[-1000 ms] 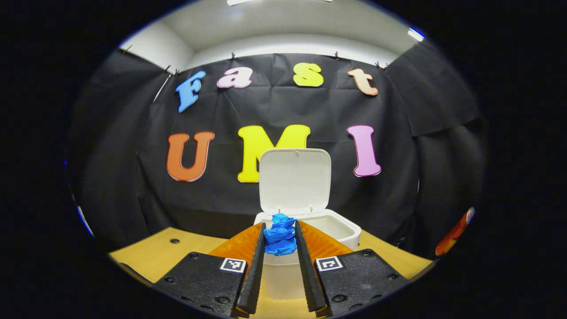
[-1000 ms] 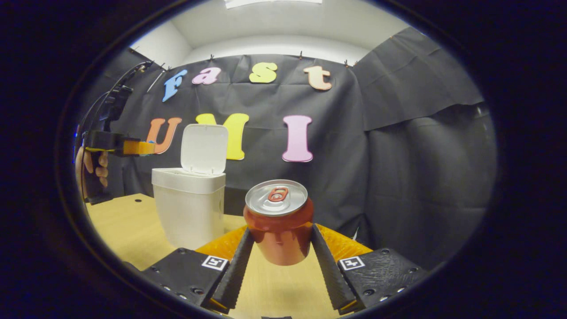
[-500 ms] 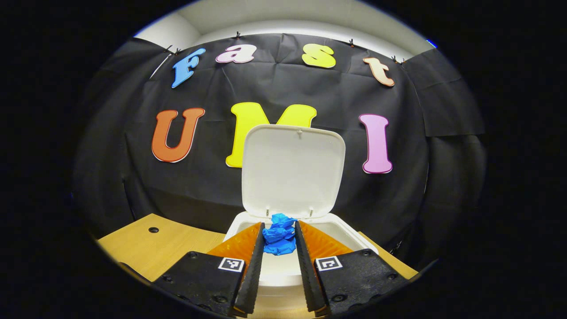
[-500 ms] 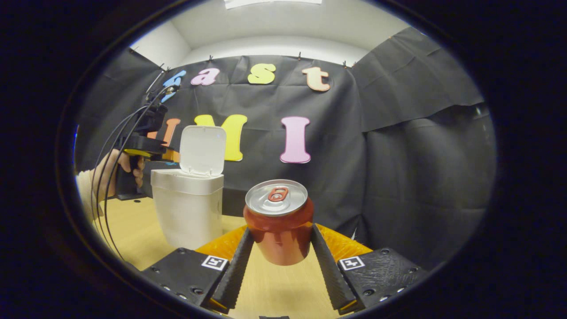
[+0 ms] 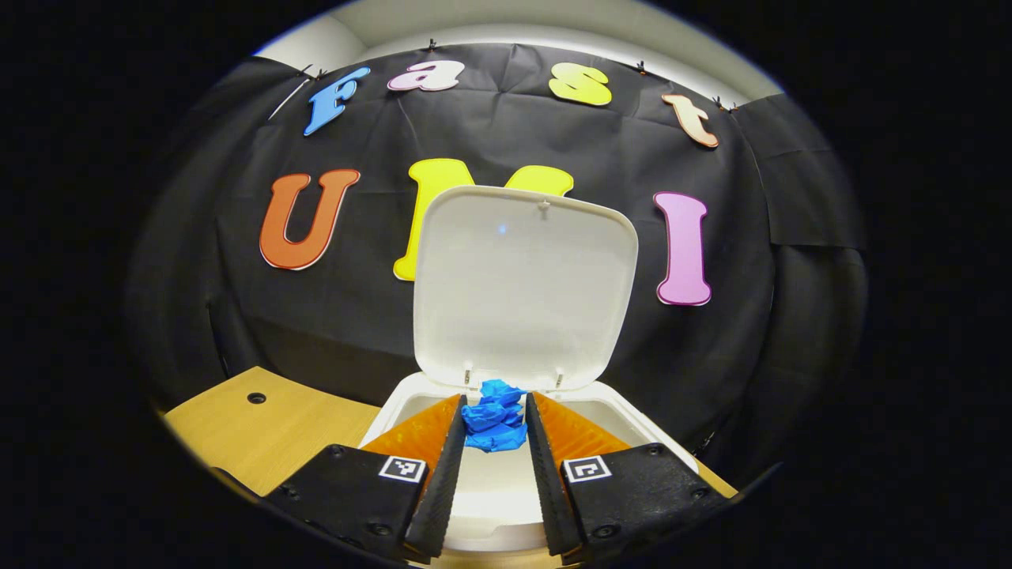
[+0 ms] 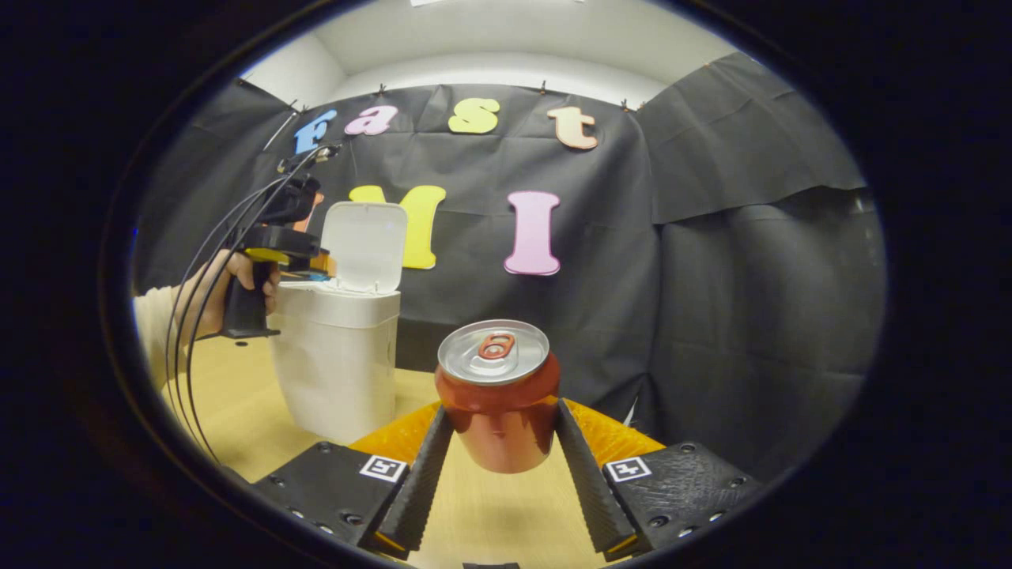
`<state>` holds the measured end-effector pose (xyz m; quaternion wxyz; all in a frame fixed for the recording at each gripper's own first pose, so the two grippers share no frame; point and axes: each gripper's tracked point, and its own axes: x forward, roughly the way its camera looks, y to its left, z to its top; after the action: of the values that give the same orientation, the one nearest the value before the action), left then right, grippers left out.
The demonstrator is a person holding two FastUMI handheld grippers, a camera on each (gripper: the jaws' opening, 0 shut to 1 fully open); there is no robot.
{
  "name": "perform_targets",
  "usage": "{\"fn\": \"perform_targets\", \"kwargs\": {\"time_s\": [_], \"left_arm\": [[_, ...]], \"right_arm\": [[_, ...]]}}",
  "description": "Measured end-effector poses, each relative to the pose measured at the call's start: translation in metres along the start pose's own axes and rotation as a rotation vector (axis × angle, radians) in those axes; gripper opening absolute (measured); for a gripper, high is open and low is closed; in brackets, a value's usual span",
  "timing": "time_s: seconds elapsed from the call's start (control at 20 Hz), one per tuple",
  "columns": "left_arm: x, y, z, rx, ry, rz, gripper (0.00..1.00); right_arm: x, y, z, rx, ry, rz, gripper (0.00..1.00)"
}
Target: Press the lid of the desktop garbage bin to open it, pick up the crumpled paper on the desktop and throw it into the bin, then pick up the pop can on the desktop and drop it into the bin, and finally close the garbage bin lid.
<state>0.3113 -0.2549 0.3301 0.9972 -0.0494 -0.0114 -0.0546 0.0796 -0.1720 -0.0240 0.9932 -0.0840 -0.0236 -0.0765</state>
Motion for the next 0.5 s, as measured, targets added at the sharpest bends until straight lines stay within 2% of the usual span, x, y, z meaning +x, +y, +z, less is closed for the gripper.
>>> {"fn": "perform_targets", "kwargs": {"time_s": [0.1, 0.15, 0.2, 0.25, 0.3, 0.4, 0.5], "left_arm": [[0.001, -0.002, -0.002, 0.011, -0.001, -0.009, 0.51], [0.001, -0.001, 0.0, 0.022, 0.0, -0.008, 0.43], [0.002, 0.002, -0.002, 0.029, 0.006, -0.006, 0.52], [0.001, 0.002, -0.004, 0.031, 0.016, -0.01, 0.43], [0.0, 0.001, -0.008, 0.034, 0.032, -0.021, 0.56], [-0.002, 0.0, -0.014, 0.057, 0.06, -0.043, 0.7], [-0.007, 0.009, -0.015, 0.066, 0.067, -0.032, 0.93]], "right_arm": [[-0.001, 0.002, 0.002, -0.025, -0.007, -0.005, 0.76], [-0.002, 0.004, 0.004, -0.032, -0.012, 0.0, 0.76], [-0.002, 0.005, 0.004, -0.036, -0.014, 0.009, 0.76], [-0.002, 0.008, 0.004, -0.039, -0.016, 0.025, 0.77], [-0.003, 0.012, 0.003, -0.04, -0.015, 0.043, 0.76], [-0.004, 0.024, 0.0, -0.042, -0.007, 0.064, 0.76], [-0.004, 0.029, 0.0, -0.051, -0.002, 0.066, 0.76]]}}
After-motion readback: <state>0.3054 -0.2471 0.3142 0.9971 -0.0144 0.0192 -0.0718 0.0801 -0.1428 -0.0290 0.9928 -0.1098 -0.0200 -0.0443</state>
